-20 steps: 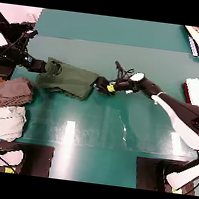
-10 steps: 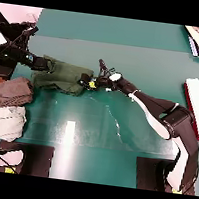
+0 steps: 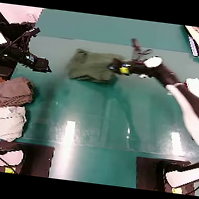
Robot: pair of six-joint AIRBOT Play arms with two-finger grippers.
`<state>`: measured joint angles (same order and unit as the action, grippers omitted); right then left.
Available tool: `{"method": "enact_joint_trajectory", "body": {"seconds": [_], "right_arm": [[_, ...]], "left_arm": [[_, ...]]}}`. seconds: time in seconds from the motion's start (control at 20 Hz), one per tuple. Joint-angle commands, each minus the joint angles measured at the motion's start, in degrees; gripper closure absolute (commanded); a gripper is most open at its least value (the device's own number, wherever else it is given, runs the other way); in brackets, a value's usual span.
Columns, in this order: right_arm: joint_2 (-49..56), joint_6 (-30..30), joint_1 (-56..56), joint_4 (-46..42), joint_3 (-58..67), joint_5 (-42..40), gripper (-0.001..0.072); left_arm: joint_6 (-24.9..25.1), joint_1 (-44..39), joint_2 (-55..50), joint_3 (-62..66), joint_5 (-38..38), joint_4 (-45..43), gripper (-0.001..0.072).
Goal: Fold the shirts.
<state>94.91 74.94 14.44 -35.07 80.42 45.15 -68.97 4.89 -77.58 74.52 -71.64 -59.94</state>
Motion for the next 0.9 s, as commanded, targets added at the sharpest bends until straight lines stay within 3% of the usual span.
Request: {"method": "enact_joint_trajectory", "body": {"seconds": [0.0, 0.25, 0.45, 0.85], "right_arm": [[-10.2, 0.6, -14.0, -9.1, -6.3, 6.3, 0.0695], [-19.2, 0.5, -35.9, -13.2, -9.0, 6.3, 0.0695], [-20.0, -1.4, -50.7, -12.9, -6.1, 7.6, 0.0695], [-14.4, -4.5, -59.2, -13.0, 10.9, 19.5, 0.0695]], "left_arm": [[0.0, -2.2, 0.0, 0.1, 1.1, 4.9, 0.0681], [-0.2, -10.6, 0.0, 0.0, 6.3, 5.0, 0.0682], [-1.0, -16.2, 0.0, 0.0, 9.7, 5.1, 0.0681], [-1.6, -19.5, -0.1, 0.0, 11.1, 5.0, 0.0681]]}}
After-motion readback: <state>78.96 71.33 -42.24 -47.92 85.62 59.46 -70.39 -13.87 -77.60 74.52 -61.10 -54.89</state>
